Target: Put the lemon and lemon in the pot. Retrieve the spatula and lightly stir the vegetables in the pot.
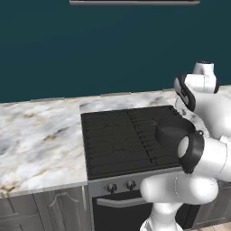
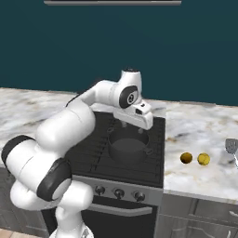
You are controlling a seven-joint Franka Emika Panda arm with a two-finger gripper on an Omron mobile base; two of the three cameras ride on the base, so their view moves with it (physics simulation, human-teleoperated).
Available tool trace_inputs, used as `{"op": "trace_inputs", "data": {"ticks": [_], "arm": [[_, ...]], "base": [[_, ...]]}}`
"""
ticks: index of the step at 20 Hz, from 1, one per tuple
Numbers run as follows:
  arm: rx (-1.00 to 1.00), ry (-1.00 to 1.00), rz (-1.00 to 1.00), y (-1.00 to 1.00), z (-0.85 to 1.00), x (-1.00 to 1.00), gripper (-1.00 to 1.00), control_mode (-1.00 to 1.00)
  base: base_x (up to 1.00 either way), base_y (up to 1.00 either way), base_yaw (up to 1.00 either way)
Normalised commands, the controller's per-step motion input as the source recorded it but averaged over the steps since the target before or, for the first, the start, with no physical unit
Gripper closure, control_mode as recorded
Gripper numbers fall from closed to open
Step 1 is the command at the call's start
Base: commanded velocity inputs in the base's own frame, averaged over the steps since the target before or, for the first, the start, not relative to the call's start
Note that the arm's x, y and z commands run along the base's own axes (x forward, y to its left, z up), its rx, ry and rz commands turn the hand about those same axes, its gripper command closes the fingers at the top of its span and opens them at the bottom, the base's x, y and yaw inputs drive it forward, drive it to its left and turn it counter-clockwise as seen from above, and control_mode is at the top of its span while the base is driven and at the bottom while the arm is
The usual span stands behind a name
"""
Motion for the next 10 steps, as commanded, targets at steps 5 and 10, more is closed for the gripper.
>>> {"op": "trace_inputs", "data": {"ticks": [5, 10], "arm": [[0.00, 0.00, 0.09, -0.53, 0.00, 0.68, -1.00, -1.00], [0.07, 0.01, 0.14, -0.85, -0.19, 0.03, -1.00, -1.00]], "base": [[0.00, 0.00, 0.00], [0.00, 0.00, 0.00]]}}
